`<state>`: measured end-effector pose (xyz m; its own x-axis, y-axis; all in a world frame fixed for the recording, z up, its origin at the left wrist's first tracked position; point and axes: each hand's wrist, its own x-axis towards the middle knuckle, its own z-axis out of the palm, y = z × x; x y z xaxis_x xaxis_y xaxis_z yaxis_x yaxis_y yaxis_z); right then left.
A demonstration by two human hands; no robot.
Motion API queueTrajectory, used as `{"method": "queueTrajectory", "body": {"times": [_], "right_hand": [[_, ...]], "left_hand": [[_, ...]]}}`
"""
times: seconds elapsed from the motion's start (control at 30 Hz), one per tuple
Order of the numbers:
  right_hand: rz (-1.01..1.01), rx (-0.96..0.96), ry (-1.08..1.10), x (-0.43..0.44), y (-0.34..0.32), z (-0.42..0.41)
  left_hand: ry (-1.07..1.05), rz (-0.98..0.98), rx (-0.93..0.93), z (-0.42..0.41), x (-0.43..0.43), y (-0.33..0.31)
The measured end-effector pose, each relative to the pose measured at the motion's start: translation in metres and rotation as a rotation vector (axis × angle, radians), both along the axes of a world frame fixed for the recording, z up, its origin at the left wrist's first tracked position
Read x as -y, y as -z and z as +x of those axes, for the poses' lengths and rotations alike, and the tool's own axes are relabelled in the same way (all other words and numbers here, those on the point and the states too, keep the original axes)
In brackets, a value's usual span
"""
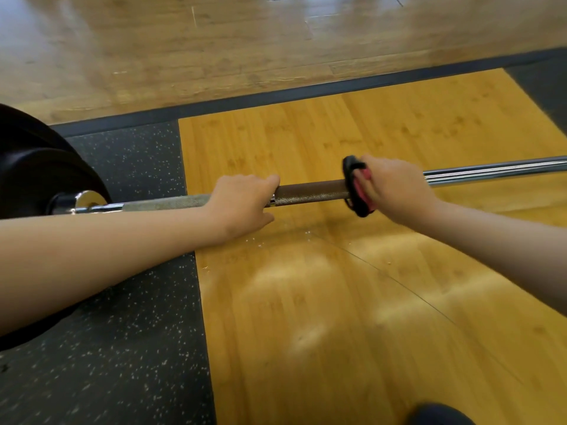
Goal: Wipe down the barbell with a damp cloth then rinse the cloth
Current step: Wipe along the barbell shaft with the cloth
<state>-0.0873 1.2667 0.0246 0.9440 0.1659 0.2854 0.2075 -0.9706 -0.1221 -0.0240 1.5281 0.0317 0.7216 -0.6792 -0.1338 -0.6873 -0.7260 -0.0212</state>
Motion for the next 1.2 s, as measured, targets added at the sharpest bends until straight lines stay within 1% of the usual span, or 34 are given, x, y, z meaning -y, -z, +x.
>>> {"method": "queueTrajectory", "body": {"times": [0.1,0.2,0.27,0.33,0.37,0.4,0.5,0.53,0.57,0.6,0.63,0.67,0.7,0.77,0.8,0.83,0.93,1.0,1.07,1.13,1.2], "right_hand": [[-0.009,0.016,0.079,0.015,0.003,-0.004],[0.02,0.034,0.144,0.001,0.004,-0.002],[0.044,0.037,0.135,-0.02,0.001,0.001],[0.056,0.082,0.061,-0.053,0.003,0.007],[0.06,0.101,0.02,-0.074,0.006,0.011],[0.062,0.11,-0.01,-0.094,0.009,0.015],[0.061,0.119,-0.028,-0.125,0.011,0.027],[0.054,0.12,-0.044,-0.123,0.01,0.028],[0.044,0.127,-0.078,-0.118,0.01,0.029],[0.037,0.133,-0.12,-0.111,0.009,0.028],[0.035,0.123,-0.157,-0.103,0.007,0.027],[0.036,0.098,-0.176,-0.096,0.005,0.025],[0.036,0.07,-0.168,-0.089,0.002,0.024],[0.02,-0.01,-0.072,-0.07,-0.002,0.018],[-0.005,-0.061,-0.018,-0.056,-0.004,0.014],[-0.018,-0.093,0.021,-0.038,-0.006,0.008],[-0.028,-0.114,0.129,0.014,-0.013,-0.007],[-0.038,-0.126,0.163,0.026,-0.013,-0.009],[-0.02,-0.155,0.17,0.02,-0.009,-0.006],[0.009,-0.127,0.141,-0.003,-0.008,-0.002],[0.041,-0.087,0.093,-0.034,-0.006,0.004]], "left_hand": [[-0.041,-0.028,-0.004,0.001,0.003,0.002],[-0.053,-0.057,-0.023,0.004,0.003,0.005],[-0.049,-0.058,-0.068,0.007,0.004,0.004],[-0.061,-0.003,-0.174,0.015,0.007,0.001],[-0.073,0.028,-0.277,0.02,0.009,-0.002],[-0.082,0.04,-0.421,0.026,0.011,-0.005],[-0.148,0.022,-0.977,0.041,0.017,-0.02],[-0.166,0.037,-1.08,0.044,0.017,-0.025],[-0.169,0.046,-1.121,0.045,0.017,-0.028],[-0.167,0.032,-1.109,0.044,0.015,-0.029],[-0.167,0.0,-1.048,0.042,0.014,-0.028],[-0.162,-0.03,-0.911,0.036,0.012,-0.027],[-0.141,-0.029,-0.689,0.029,0.008,-0.025],[-0.031,0.027,-0.168,0.012,-0.003,-0.018],[0.012,0.027,-0.03,0.003,-0.008,-0.013],[0.028,0.003,0.016,-0.003,-0.012,-0.01],[-0.003,-0.022,0.03,-0.005,-0.011,-0.002],[-0.014,-0.02,0.042,-0.003,-0.007,-0.001],[-0.006,-0.023,0.045,-0.001,-0.006,0.0],[-0.008,-0.021,-0.009,0.002,-0.005,0.0],[-0.03,-0.002,-0.173,0.011,-0.001,-0.005]]}}
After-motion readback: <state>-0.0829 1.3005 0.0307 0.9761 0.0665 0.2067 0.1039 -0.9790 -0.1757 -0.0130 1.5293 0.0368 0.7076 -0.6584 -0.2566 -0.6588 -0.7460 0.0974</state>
